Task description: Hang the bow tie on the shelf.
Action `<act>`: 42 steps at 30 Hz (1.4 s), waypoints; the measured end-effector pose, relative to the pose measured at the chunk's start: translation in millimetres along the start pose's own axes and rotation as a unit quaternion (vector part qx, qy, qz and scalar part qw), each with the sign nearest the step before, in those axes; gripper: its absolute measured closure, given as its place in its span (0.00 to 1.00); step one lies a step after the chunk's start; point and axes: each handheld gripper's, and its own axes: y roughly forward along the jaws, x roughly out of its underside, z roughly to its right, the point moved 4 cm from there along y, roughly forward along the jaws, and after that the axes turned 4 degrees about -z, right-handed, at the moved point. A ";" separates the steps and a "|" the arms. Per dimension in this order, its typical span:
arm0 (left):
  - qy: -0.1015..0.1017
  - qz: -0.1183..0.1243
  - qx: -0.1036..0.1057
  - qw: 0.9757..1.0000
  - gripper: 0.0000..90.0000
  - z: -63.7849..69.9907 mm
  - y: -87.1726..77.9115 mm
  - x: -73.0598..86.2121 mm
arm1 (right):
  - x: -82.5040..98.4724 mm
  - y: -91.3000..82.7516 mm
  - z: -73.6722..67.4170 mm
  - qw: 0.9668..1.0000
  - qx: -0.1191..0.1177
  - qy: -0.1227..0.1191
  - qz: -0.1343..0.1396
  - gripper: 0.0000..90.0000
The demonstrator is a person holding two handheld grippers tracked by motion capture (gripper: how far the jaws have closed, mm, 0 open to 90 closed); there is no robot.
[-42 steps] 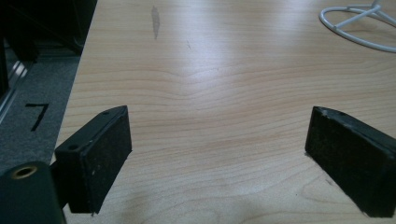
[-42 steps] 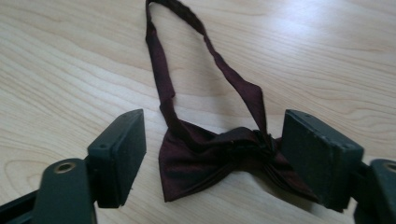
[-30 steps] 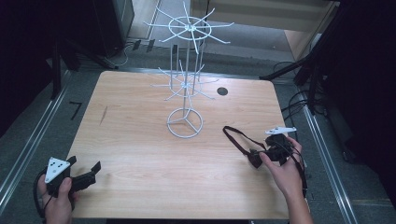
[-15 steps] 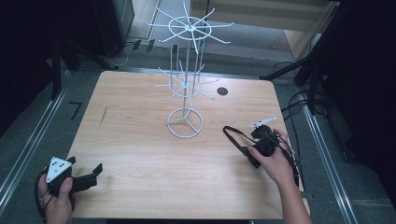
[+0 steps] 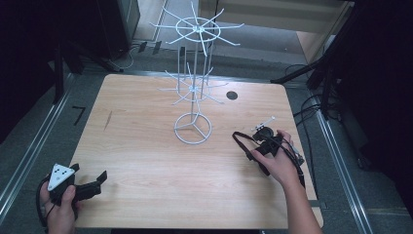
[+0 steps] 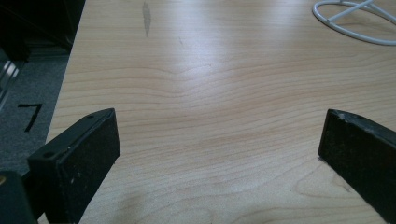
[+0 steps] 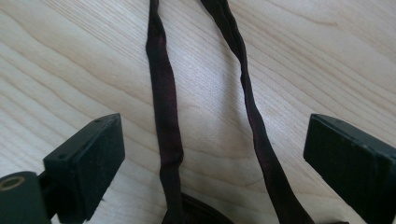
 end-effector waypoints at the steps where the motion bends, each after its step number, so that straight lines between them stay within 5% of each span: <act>1: 0.000 0.000 0.000 1.000 0.00 0.0 0.0 0.0 | -0.2 2.3 0.3 1.000 -0.002 0.000 -0.004 0.06; 10: -0.004 -0.001 -0.002 1.000 0.00 -0.5 0.5 -0.1 | -2.6 11.4 2.1 0.999 -0.002 -0.017 -0.031 0.17; 14: -0.004 -0.001 -0.002 1.000 0.00 -0.5 0.5 -0.1 | -5.9 10.4 -1.0 0.999 -0.027 -0.020 -0.038 0.49; 18: -0.006 -0.005 0.001 1.000 0.00 -0.7 1.0 -0.1 | -7.3 9.1 -3.7 0.997 -0.054 -0.023 -0.046 0.66; 25: -0.005 -0.007 0.003 1.000 0.00 -0.5 1.2 -0.1 | -8.1 8.3 -10.0 0.996 -0.062 -0.041 -0.043 1.00; 35: -0.006 0.001 0.010 1.000 0.00 -0.7 0.5 -0.2 | -8.9 7.6 -15.6 0.998 -0.034 -0.015 -0.045 1.00; 42: -0.007 0.004 0.011 1.000 0.00 -0.8 -0.4 0.0 | -4.4 7.7 -8.2 0.998 -0.054 0.011 -0.027 1.00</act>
